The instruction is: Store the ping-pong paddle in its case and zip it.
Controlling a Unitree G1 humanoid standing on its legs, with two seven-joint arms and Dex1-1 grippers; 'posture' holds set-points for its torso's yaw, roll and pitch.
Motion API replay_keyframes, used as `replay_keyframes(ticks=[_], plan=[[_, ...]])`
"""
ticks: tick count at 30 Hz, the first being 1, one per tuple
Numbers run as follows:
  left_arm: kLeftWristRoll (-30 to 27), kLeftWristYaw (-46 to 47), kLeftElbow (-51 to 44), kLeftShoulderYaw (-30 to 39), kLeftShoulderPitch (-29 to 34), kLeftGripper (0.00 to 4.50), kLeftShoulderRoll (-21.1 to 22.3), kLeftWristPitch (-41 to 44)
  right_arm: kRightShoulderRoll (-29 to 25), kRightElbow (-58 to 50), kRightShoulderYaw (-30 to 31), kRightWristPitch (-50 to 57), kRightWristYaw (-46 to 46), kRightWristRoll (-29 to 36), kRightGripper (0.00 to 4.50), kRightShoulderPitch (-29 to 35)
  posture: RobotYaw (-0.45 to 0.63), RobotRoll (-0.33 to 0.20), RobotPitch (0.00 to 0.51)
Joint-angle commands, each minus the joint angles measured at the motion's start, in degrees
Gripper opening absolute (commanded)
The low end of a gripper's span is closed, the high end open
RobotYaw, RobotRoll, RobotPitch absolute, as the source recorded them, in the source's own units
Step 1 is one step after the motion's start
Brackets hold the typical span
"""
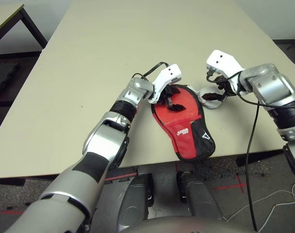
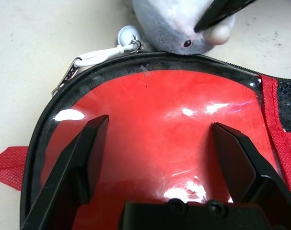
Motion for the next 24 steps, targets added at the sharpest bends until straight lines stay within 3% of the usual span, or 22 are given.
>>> replay_keyframes(ticks=[1, 2, 5, 12, 17, 19, 24], plan=[[1.6, -0.3, 1.1, -1.9, 1.4, 4.45, -0.5, 1.0, 1.0, 5.7, 2.7, -1.2, 2.0, -2.5, 4.50, 0.9, -0.18, 0.000, 0.126], [1.7, -0.4, 1.0, -1.9, 1.5, 4.45, -0.6, 1.0, 1.4, 6.4, 2.6, -0.8, 2.5, -2.5, 4.50, 0.9, -0.18, 0.000, 0.126], [2.0, -0.3, 0.9, -2.0, 1.6, 4.50, -0.5, 0.9, 1.0, 6.8, 2.7, -1.1, 3.8, -3.5, 3.93, 1.0, -0.18, 0.000, 0.124], [2.1, 0.1, 0.7, -2.0, 2.1, 4.50, -0.6, 1.0, -3.4, 1.3, 1.7, 1.0, 7.2, -4.4, 1.91, 2.3, -0.18, 0.000, 0.110], [2.3, 0.2, 0.6, -2.2, 2.5, 4.50, -0.6, 0.9, -6.7, -4.9, 0.9, 3.8, 8.6, -3.7, 0.79, 3.7, -0.20, 0.000, 0.104], [2.4, 0.4, 0.8, -2.3, 2.6, 4.50, -0.7, 0.8, -8.2, -7.4, 1.2, 4.4, 9.3, -3.7, 0.55, 4.1, -0.21, 0.000, 0.103], [2.5, 1.1, 1.4, -2.4, 2.4, 4.50, -1.1, 0.7, -13.7, -16.7, 1.6, 7.6, 13.9, -1.8, 0.52, 6.6, -0.22, 0.000, 0.107]])
